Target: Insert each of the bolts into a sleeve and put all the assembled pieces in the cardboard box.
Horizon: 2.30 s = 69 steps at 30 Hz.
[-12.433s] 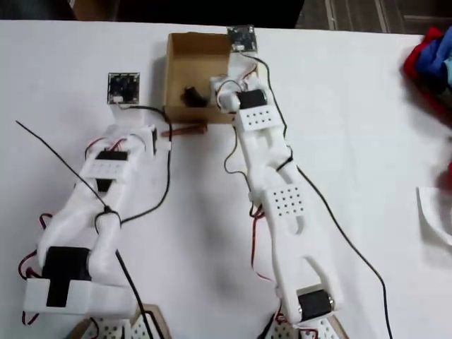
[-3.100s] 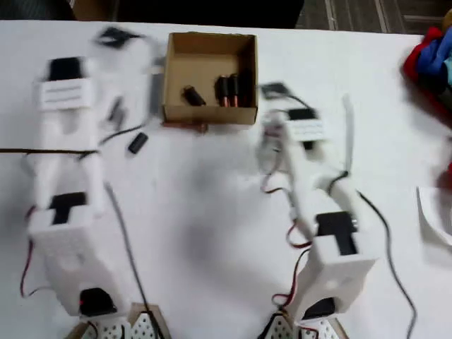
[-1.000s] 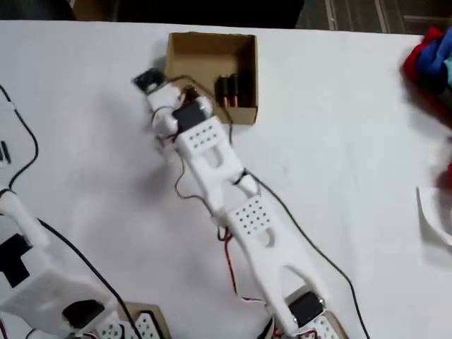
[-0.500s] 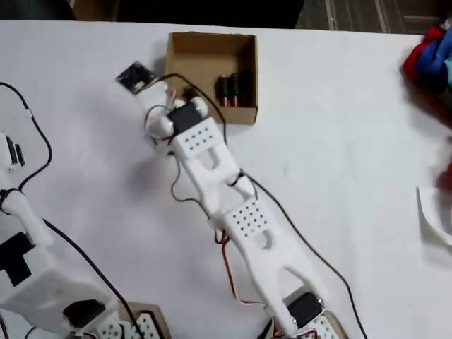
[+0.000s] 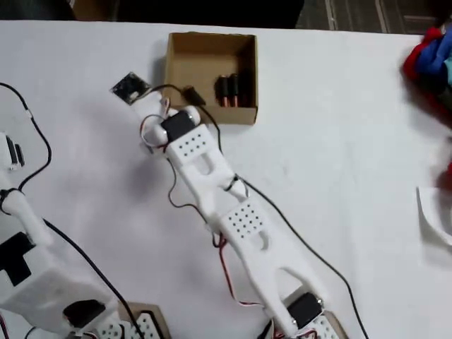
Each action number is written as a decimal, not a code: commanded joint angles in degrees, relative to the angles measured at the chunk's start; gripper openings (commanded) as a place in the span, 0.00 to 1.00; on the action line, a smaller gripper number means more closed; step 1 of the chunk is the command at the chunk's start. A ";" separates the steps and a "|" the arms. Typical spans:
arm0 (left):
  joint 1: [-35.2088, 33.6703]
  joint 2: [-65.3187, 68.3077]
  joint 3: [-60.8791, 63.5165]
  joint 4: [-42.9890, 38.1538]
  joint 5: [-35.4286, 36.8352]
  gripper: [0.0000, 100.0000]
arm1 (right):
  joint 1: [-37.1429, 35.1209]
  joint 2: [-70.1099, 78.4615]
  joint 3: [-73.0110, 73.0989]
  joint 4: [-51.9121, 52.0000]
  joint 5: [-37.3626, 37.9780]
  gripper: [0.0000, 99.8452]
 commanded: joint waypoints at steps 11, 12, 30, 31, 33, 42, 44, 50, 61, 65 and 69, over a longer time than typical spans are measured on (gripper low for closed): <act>0.44 -3.87 -0.22 -0.35 0.18 0.13 | 0.57 1.63 -0.18 -0.92 -0.09 0.12; 0.44 -3.87 -0.22 -0.35 0.18 0.13 | 0.57 1.63 -0.18 -1.54 -0.09 0.12; 0.53 -3.96 -0.22 -0.26 0.26 0.13 | 4.79 -1.27 -1.49 12.09 -0.18 0.02; 0.62 -3.96 -0.22 -0.26 0.26 0.13 | 6.02 -2.15 -1.14 12.09 -0.26 0.02; 0.70 -3.96 -0.22 -0.35 0.35 0.13 | 8.31 -4.18 -0.26 12.09 -0.35 0.02; 0.70 -3.96 -0.40 -0.70 0.35 0.13 | 11.47 -21.93 31.38 11.91 -0.70 0.02; 0.97 -3.87 -0.40 -0.79 0.35 0.13 | 11.38 -24.57 37.36 11.12 -0.70 0.02; 3.25 -3.87 -0.31 -0.79 0.44 0.13 | 11.74 -22.37 39.03 10.77 -0.62 0.03; 4.40 -3.78 -0.22 -0.44 0.44 0.13 | 11.56 -19.47 38.95 7.78 -0.35 0.10; 4.48 -3.69 -0.22 -0.35 0.44 0.13 | 11.74 -19.47 38.95 7.43 -0.62 0.05; 6.24 -3.60 0.40 -0.26 0.44 0.13 | 13.05 -21.93 38.95 7.78 -0.70 0.02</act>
